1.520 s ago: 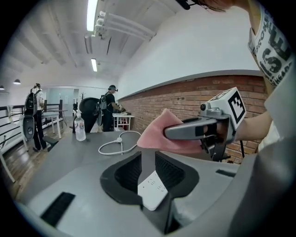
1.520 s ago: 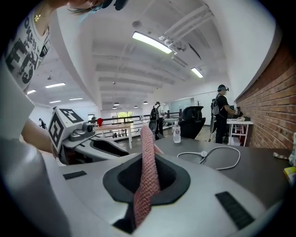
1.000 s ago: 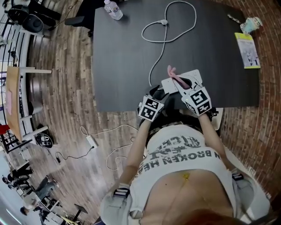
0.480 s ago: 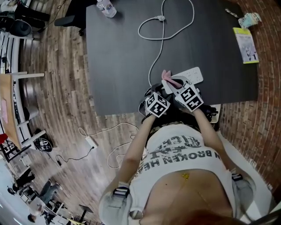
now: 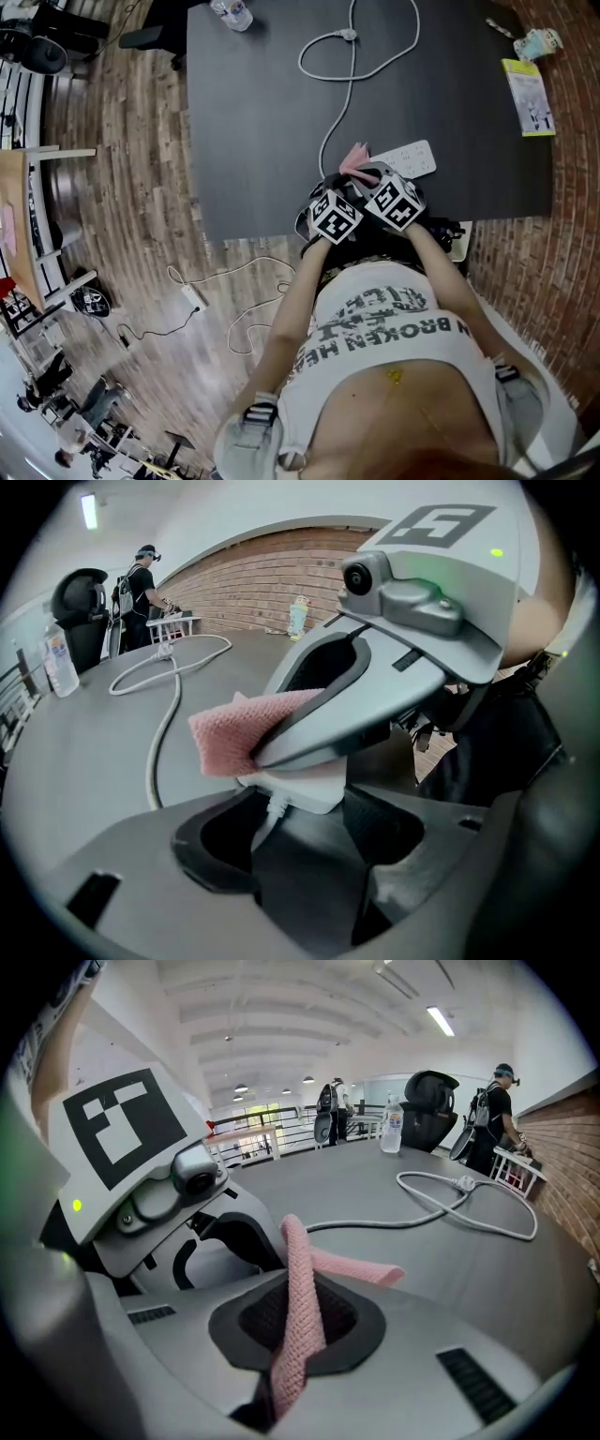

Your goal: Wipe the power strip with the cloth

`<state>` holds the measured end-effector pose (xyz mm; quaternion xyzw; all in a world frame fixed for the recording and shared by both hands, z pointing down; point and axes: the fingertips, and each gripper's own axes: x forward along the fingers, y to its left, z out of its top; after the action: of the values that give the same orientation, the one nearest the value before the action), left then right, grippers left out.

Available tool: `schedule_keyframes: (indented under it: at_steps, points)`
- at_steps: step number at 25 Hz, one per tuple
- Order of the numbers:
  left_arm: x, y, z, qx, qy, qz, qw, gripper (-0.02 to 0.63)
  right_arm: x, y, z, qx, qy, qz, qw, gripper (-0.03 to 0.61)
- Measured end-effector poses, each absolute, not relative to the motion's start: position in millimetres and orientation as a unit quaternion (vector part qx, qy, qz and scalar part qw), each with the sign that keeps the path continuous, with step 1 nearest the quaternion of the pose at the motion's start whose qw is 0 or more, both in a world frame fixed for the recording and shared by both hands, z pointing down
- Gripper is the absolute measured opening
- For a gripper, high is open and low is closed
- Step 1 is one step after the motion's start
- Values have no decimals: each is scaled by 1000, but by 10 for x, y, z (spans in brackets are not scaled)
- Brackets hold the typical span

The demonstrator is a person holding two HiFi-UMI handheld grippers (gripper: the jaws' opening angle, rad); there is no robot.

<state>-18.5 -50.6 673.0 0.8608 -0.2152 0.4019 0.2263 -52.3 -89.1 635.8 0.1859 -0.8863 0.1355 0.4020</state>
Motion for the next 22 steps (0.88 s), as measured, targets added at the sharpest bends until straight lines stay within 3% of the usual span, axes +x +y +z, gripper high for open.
schedule_keyframes:
  at_steps: [22]
  points:
    - [-190, -489, 6733, 861, -222, 398, 226, 270, -73, -1031, 6344, 249, -863, 134, 418, 17]
